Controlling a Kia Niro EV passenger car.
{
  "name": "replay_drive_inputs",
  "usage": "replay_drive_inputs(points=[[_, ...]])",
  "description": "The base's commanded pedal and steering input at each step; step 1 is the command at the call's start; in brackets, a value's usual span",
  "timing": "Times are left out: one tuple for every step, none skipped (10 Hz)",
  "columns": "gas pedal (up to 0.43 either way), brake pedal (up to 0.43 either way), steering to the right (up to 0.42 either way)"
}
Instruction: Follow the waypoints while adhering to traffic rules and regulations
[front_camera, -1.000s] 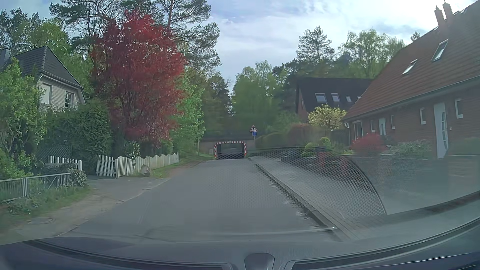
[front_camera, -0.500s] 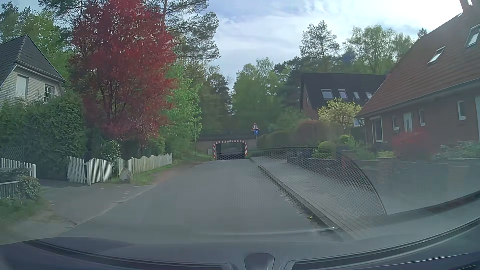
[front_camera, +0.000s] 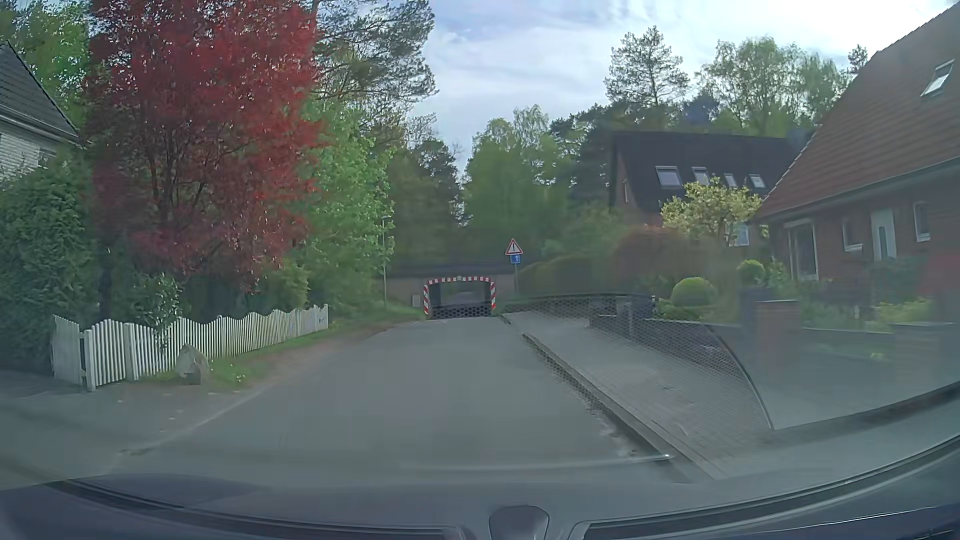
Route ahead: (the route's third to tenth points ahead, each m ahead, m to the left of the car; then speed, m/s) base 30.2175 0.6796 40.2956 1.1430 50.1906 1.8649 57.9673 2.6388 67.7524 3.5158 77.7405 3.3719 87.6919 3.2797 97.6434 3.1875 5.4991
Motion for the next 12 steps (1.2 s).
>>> replay_drive_inputs(points=[[0.087,0.0,-0.005],[0.087,0.0,-0.005],[0.079,0.0,-0.005],[0.079,0.0,-0.006],[0.079,0.0,-0.005],[0.079,0.0,-0.006],[0.079,0.0,-0.006],[0.079,0.0,-0.007],[0.079,0.0,-0.006],[0.047,0.0,-0.007],[0.039,0.0,-0.006],[0.039,0.0,-0.007]])
